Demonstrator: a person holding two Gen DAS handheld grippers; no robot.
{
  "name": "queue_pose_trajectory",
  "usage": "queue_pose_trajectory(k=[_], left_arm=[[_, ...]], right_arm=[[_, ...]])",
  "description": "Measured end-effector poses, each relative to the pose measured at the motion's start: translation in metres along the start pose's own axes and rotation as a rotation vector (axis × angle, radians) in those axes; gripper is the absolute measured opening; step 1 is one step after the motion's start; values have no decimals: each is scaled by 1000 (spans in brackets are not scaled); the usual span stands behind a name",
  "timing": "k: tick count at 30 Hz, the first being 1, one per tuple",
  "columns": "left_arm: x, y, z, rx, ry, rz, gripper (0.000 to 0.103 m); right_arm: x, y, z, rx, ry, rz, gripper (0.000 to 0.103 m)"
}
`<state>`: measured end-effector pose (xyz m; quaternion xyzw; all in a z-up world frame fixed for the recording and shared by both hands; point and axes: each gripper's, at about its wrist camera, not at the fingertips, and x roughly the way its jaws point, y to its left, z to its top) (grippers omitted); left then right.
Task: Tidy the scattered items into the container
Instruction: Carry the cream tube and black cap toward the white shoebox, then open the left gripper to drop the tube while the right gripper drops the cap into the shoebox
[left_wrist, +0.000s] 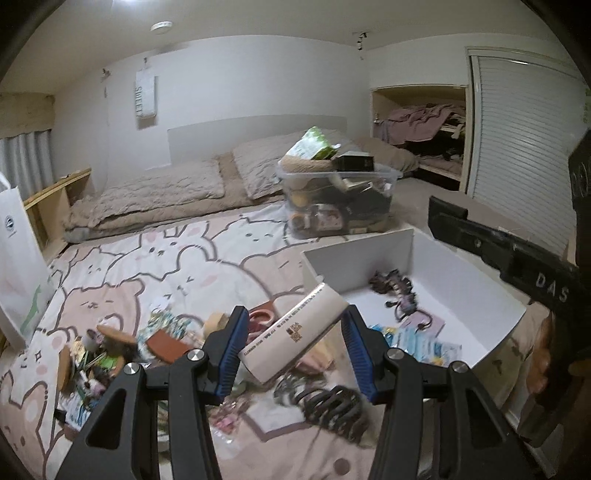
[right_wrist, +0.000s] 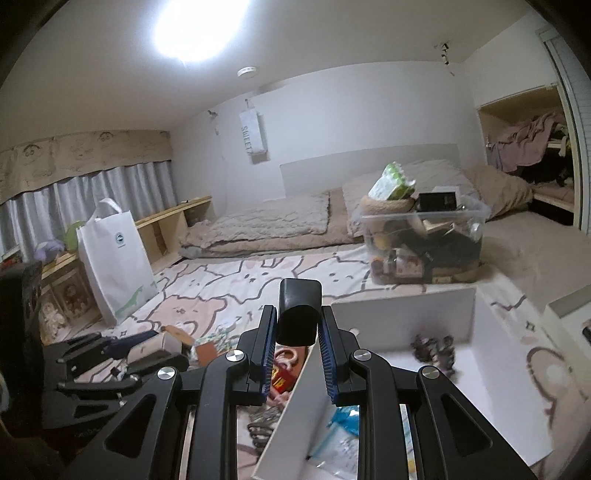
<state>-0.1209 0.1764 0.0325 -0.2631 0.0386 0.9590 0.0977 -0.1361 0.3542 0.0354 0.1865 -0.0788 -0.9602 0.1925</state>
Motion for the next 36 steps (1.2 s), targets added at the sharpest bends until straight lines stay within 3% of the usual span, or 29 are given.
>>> queue_pose_trajectory(k=[10, 17, 27, 36], left_arm=[[22, -32, 42, 17, -29, -19, 52], [42, -41, 67, 4, -66, -40, 52], [98, -49, 62, -63, 15, -71, 52], [130, -64, 64, -63, 63, -98, 52]], right_arm=[[-9, -35, 46, -24, -2, -68, 23], [8, -65, 63, -20, 83, -94, 23], [45, -115, 35, -39, 263, -106, 23], [74, -140, 19, 7, 359, -83, 23]])
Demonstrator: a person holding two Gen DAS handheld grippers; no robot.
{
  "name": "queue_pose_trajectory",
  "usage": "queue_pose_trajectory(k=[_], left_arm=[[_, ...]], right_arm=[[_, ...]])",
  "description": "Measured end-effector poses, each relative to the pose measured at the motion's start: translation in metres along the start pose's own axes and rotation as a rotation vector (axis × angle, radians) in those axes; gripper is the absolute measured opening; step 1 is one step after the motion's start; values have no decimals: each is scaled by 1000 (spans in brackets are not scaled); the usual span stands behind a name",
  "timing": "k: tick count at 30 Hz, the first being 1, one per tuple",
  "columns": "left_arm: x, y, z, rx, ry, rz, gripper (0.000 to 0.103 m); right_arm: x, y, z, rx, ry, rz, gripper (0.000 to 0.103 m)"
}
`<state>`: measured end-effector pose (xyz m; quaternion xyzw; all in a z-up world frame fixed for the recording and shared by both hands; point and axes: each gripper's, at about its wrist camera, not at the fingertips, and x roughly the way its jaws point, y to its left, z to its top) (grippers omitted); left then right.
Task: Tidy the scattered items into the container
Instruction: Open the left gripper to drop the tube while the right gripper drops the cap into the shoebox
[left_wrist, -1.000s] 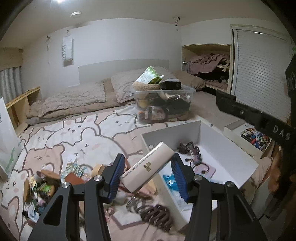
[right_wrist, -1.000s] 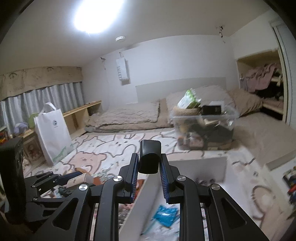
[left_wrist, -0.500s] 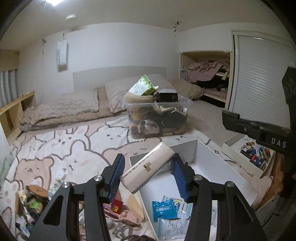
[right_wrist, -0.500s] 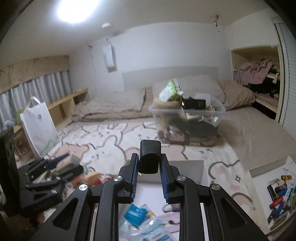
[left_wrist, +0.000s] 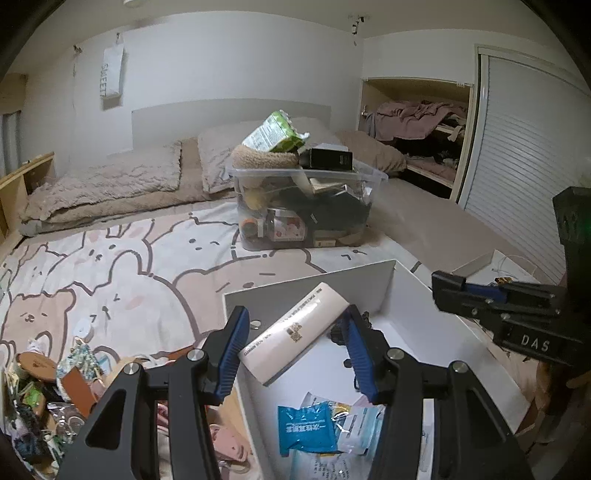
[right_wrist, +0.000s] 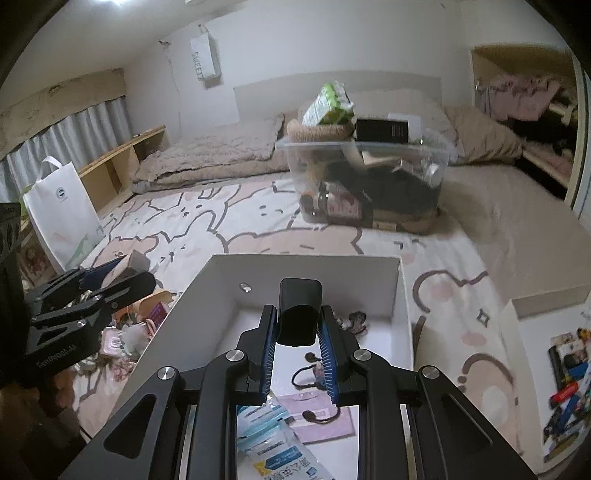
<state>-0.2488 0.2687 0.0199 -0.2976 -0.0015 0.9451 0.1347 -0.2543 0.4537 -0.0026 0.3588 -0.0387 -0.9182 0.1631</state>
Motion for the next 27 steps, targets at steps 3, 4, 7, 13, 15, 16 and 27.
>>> queue_pose_trajectory(k=[3, 4, 7, 13, 15, 16, 27], left_arm=[[10, -2, -2, -4, 23, -7, 52], [13, -3, -2, -6, 29, -7, 52], [21, -4, -4, -18, 49, -18, 52], [37, -14, -10, -3, 114, -39, 52], [39, -16, -9, -13, 120, -44, 52], [40, -17, -8, -11, 121, -40, 52], [58, -20, -11, 11, 205, -79, 52]], right_arm=[[12, -6, -3, 37, 32, 27, 23], [16, -7, -5, 44, 43, 33, 23], [32, -9, -12, 49, 125, 26, 23], [55, -2, -27, -13, 251, -25, 23], [56, -1, -29, -25, 258, -45, 23], [55, -2, -30, -23, 257, -47, 23], [49, -21, -28, -6, 276, -191, 23]])
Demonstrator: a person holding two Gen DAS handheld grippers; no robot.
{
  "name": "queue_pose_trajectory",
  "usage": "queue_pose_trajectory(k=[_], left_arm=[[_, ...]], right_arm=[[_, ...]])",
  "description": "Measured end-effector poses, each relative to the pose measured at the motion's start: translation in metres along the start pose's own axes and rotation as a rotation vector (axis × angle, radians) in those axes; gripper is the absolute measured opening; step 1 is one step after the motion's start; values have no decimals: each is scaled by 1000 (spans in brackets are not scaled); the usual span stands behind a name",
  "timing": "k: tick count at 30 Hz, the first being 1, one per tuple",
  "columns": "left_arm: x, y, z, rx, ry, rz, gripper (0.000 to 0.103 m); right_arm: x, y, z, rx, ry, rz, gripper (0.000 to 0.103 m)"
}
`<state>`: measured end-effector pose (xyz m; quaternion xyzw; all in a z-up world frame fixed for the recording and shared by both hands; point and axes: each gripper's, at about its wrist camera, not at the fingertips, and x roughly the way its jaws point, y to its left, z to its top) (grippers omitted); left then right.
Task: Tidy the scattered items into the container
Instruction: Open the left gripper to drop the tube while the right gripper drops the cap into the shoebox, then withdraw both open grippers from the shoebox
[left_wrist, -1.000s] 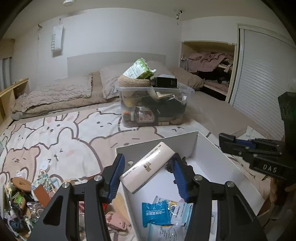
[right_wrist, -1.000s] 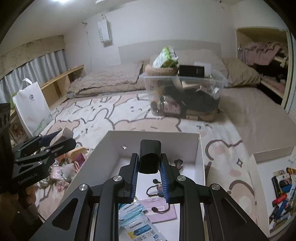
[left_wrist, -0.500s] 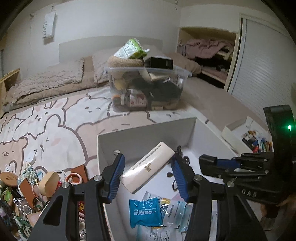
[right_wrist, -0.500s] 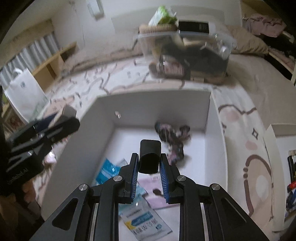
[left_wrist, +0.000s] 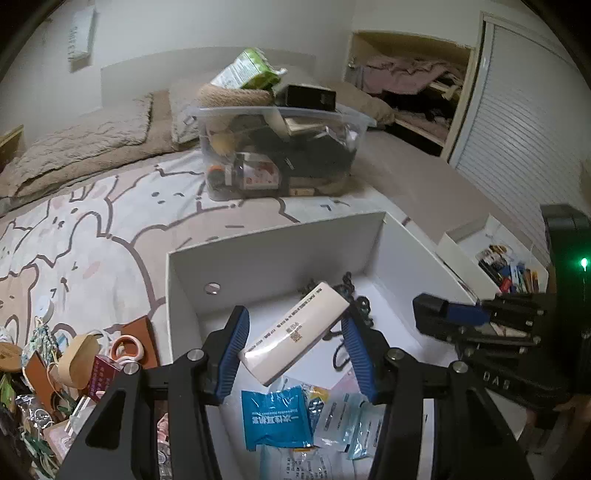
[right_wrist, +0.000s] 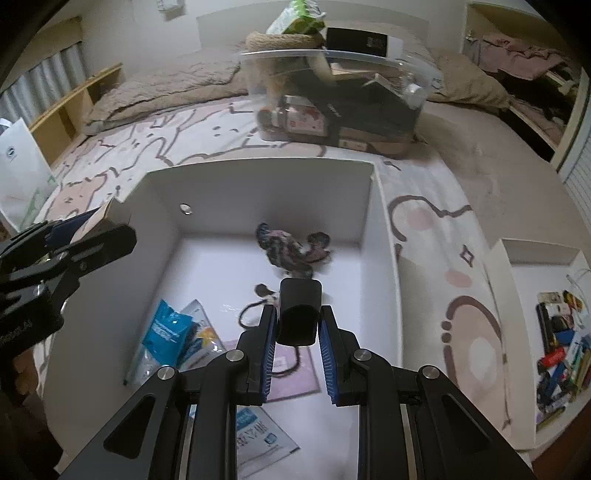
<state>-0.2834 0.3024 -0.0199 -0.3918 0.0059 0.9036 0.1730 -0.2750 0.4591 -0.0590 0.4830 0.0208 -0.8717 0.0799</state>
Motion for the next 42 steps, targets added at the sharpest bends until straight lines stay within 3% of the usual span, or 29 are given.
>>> queue_pose_trajectory(k=[9, 22, 24, 25, 26, 34, 42], left_arm=[[3, -7, -1, 34, 30, -41, 52], [12, -17, 1, 91, 62, -90, 52], [17, -17, 2, 88, 78, -81, 65], [18, -15, 2, 76, 77, -61, 83], [18, -13, 2, 65, 68, -50, 87], [13, 2, 5, 1, 43, -52, 87], [11, 2, 3, 11, 41, -51, 87]], right_arm=[[4, -14, -3, 63, 7, -9, 23], [8, -1, -8, -11, 22, 5, 23], [9, 0, -8, -15, 26, 8, 23], [9, 1, -8, -16, 27, 10, 23], [9, 0, -8, -15, 27, 12, 23], [8, -2, -7, 5, 33, 37, 23], [7, -4, -7, 13, 33, 45, 23]])
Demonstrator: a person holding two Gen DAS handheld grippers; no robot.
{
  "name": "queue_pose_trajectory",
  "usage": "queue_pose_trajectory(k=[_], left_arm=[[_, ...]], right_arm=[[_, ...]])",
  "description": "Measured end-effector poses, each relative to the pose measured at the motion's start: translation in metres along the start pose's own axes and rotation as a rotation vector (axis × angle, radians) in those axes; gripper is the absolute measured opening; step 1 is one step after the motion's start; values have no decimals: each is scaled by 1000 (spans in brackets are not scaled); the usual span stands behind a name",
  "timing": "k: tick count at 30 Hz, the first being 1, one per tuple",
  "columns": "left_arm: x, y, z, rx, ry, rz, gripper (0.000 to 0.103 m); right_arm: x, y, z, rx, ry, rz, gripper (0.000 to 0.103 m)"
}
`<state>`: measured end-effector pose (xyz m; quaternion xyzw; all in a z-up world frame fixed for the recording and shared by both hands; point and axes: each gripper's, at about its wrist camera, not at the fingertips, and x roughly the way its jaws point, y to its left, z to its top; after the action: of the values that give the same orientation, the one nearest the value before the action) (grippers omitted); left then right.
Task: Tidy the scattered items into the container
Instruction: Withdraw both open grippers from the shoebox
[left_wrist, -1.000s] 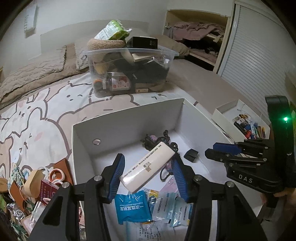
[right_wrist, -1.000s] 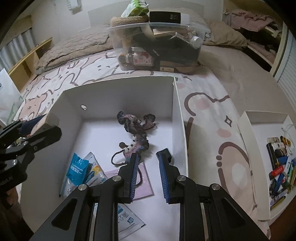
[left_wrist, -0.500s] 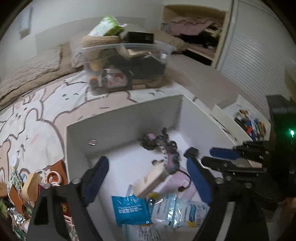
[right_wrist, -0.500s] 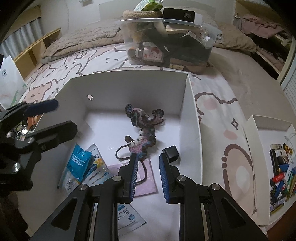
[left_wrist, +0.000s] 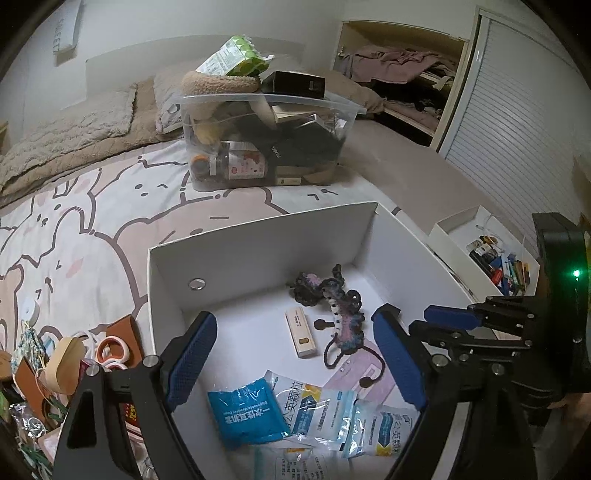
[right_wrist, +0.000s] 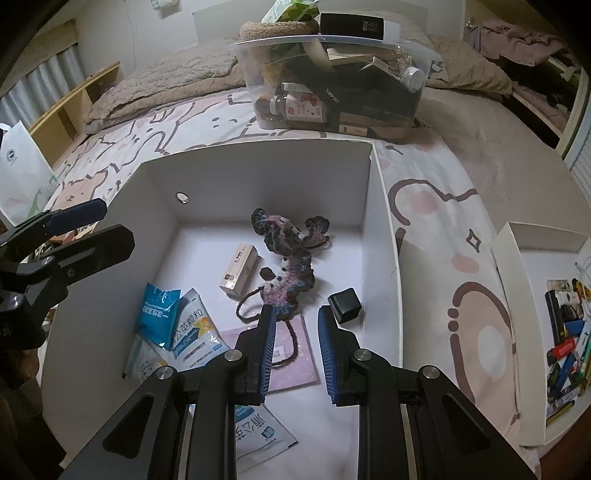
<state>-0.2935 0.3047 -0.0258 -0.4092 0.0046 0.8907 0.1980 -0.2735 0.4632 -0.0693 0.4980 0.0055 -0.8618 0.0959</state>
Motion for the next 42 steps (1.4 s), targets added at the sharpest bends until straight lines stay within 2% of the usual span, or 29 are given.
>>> queue_pose_trajectory(k=[16, 19, 20, 21, 22, 23, 24, 25, 26, 35, 42], left_arm=[[-3, 0, -3, 4, 6, 13, 87], [-5, 3, -2, -5, -1, 22, 101], [-5, 4, -2, -8, -4, 27, 102], [-6, 4, -2, -10, -7, 31, 103], [-6, 5, -1, -11, -6, 33, 103], [-6, 6, -1, -13, -5, 32, 103], [-6, 6, -1, -14, -6, 32, 103], [-7, 7, -1, -13, -5, 35, 103], [-8, 8, 0, -16, -5, 38, 103], [-12, 18, -1, -32, -4, 56, 103], [-18, 20, -4, -4, -2, 74, 103]], right_arm=[[-3, -3, 1, 15, -26, 7, 24], [-7, -9, 3, 46, -47, 16, 24], [-8, -10, 4, 55, -56, 20, 30], [-9, -11, 4, 60, -64, 23, 44], [-11, -10, 5, 60, -72, 49, 66], [-12, -8, 5, 56, -80, 91, 82], [-13, -3, 5, 49, -91, 106, 88], [-14, 2, 5, 31, -100, 85, 98], [-14, 7, 4, 4, -100, 48, 102], [-18, 6, 5, 6, -126, 38, 103], [-19, 8, 4, -3, -135, 26, 103]])
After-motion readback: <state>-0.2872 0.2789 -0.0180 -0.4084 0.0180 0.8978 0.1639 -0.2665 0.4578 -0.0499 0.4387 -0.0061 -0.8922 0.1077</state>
